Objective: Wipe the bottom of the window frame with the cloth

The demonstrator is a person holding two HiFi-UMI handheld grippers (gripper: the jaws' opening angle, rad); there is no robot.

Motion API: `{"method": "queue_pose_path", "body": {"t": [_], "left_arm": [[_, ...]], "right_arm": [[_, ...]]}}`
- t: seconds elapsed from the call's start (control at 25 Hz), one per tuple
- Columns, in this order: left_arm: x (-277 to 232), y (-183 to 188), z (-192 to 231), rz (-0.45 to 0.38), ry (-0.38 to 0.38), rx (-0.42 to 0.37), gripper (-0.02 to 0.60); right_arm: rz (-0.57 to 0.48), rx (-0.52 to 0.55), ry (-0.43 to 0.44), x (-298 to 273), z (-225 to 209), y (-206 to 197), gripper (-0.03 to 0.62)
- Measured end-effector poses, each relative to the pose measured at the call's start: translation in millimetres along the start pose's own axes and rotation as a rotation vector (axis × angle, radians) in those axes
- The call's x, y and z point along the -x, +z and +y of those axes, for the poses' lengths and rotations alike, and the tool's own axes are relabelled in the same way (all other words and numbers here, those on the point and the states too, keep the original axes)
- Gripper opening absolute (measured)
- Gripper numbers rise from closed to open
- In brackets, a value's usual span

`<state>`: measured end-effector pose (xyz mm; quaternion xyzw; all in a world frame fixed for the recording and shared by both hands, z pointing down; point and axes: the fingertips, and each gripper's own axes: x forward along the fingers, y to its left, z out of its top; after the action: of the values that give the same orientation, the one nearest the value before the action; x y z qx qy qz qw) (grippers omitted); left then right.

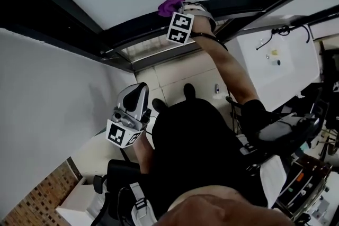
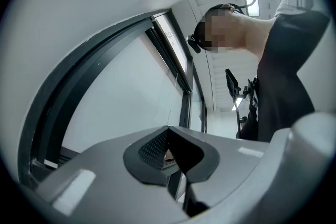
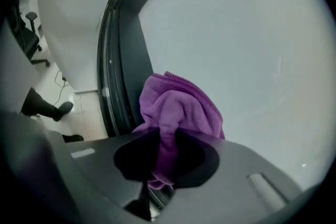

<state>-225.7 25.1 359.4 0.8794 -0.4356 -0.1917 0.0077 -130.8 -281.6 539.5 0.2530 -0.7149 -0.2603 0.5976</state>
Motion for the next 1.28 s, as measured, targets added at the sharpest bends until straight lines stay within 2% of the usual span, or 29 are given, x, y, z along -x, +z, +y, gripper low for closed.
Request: {"method": "queue_pose_path", "body": {"t": [0.08,0.16,0.24,0.32,0.36,0.4,0.48,0.56,0.6,0.68,0.8,0.96,1.08,1.16,1.28], "left_arm": [[-4.2,-4.2,-5.8,0.004,-0.011,0.003,0.000],[-4.2,-4.4,-8.8,0.010,-0.009,0.003,0.000],[3.7,-1.0,-5.1,0.008,0.018,0.002,0.000],[14.4,2.5,0.0,0.002,0.053,-0.002,0.000],[19.5,4.0,0.8,-0.001,0.067,-0.004,0.000],[24.9,5.6,1.0,-0.003,0.078,-0.006,0.000],[37.0,10.1,2.9,-0.005,0.103,-0.013,0.000],[48.3,16.9,6.6,-0.007,0.133,-0.028,0.000],[52.1,19.7,8.2,-0.009,0.145,-0.034,0.000],[53.9,20.4,10.7,-0.009,0.154,-0.038,0.000],[45.1,14.4,10.2,-0.003,0.131,-0.028,0.000],[20.4,6.1,1.0,0.009,0.060,-0.018,0.000],[3.0,1.0,-10.2,0.014,0.010,-0.008,0.000],[-4.5,-1.3,-17.8,0.014,-0.012,-0.002,0.000],[-8.6,-5.2,-24.1,0.012,-0.018,0.007,0.000]], "right_arm": [[0.049,0.044,-0.010,-1.4,-2.1,-13.9,0.063],[0.004,0.014,-0.001,13.2,-2.0,-2.0,0.065],[-0.222,-0.130,0.094,45.8,8.5,55.9,0.066],[-0.492,-0.291,0.272,74.9,27.7,136.8,0.066],[-0.572,-0.333,0.336,79.6,37.6,172.9,0.066],[-0.605,-0.336,0.359,76.6,46.4,203.7,0.066],[-0.590,-0.270,0.342,58.6,64.5,253.4,0.066],[-0.565,-0.174,0.315,47.7,80.4,281.3,0.064],[-0.554,-0.128,0.297,47.8,83.8,282.1,0.066],[-0.510,-0.051,0.252,47.3,81.5,258.9,0.064],[-0.380,0.005,0.164,34.4,61.7,187.7,0.064],[-0.132,0.078,0.043,14.9,26.7,72.8,0.064],[0.068,0.158,0.006,5.3,6.1,2.6,0.064],[0.117,0.197,0.008,12.7,-3.3,-15.9,0.066],[0.149,0.245,-0.066,20.0,-25.3,-25.6,0.066]]}}
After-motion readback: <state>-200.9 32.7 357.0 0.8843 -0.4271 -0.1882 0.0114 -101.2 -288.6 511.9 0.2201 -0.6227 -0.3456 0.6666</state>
